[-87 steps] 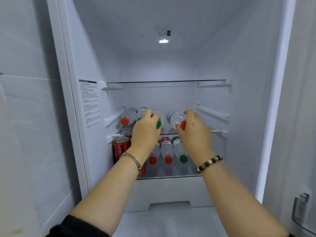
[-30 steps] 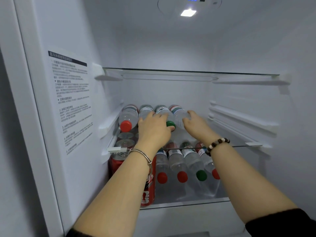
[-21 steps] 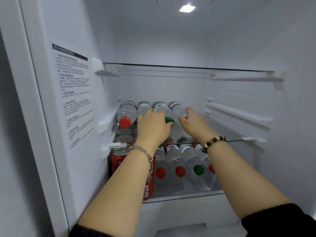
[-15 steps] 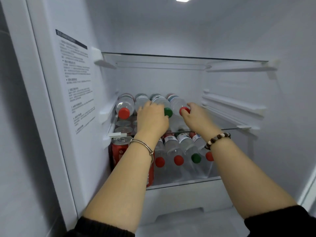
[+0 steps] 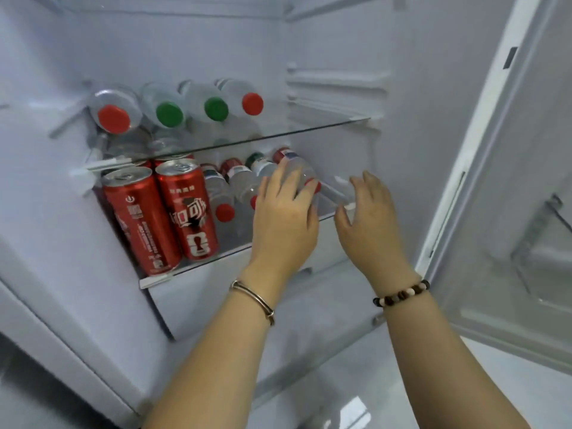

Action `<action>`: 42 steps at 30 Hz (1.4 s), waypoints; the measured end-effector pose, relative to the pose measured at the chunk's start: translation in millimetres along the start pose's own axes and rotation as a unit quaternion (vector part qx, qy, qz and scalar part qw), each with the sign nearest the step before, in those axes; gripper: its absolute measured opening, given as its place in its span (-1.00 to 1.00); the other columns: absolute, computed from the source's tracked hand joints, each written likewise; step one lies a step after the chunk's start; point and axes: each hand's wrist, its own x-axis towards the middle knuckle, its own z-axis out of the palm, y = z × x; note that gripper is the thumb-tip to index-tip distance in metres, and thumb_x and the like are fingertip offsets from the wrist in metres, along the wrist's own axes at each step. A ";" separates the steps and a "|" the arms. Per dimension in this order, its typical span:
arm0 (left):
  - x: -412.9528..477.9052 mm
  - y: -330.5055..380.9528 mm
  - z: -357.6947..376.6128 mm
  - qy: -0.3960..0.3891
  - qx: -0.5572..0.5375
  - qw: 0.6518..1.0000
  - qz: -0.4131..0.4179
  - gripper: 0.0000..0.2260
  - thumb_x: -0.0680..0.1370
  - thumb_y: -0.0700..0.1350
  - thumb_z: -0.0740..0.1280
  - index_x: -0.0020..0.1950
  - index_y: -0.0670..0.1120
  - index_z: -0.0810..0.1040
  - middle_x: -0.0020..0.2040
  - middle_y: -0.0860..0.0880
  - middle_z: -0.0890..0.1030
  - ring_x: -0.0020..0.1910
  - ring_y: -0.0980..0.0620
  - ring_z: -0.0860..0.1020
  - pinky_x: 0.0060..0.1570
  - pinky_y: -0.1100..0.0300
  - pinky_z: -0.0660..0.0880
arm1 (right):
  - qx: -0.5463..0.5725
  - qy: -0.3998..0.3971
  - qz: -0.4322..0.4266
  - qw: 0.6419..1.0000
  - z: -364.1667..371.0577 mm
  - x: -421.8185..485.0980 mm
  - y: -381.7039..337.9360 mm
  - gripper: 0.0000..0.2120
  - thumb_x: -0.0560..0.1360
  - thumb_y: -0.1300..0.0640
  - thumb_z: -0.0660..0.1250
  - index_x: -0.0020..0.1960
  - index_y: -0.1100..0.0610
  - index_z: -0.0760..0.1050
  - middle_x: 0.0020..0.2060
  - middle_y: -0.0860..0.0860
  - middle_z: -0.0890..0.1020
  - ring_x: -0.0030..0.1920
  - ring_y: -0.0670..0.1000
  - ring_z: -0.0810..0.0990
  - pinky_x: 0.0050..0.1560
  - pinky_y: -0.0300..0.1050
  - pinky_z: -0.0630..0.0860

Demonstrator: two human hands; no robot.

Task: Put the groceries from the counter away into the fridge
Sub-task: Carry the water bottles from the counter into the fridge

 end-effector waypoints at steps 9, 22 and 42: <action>-93.5 81.8 72.5 -0.183 -0.124 0.973 0.068 -0.65 0.42 -0.27 0.43 0.21 -0.20 0.56 0.22 -0.22 0.55 0.25 -0.24 0.49 0.25 -0.10 0.39 | -0.072 -0.107 0.139 0.982 -30.3 -151.2 82.7 -0.52 0.52 0.19 0.29 0.41 0.23 0.30 0.42 0.17 0.31 0.44 0.18 0.23 0.44 -0.01 0.11; -125.4 318.0 100.7 -0.315 -0.235 0.890 0.231 -0.57 0.56 -0.16 0.26 0.44 -0.11 0.34 0.48 -0.14 0.27 0.48 -0.15 0.20 0.43 0.01 0.12 | -0.227 -0.078 0.366 0.899 -206.6 -273.4 212.9 -0.40 0.55 0.06 0.21 0.50 0.19 0.10 0.51 0.17 0.08 0.50 0.16 0.00 0.47 0.03 -0.01; -262.6 851.5 5.9 -0.359 -0.421 0.645 0.527 -0.39 0.60 0.00 0.19 0.55 0.01 -0.07 0.56 -0.06 -0.11 0.53 -0.06 -0.17 0.49 -0.09 -0.07 | -0.367 0.083 0.669 0.641 -585.0 -588.6 312.0 -0.37 0.56 0.02 0.20 0.52 0.13 0.00 0.52 0.11 0.03 0.52 0.10 -0.07 0.51 0.08 -0.06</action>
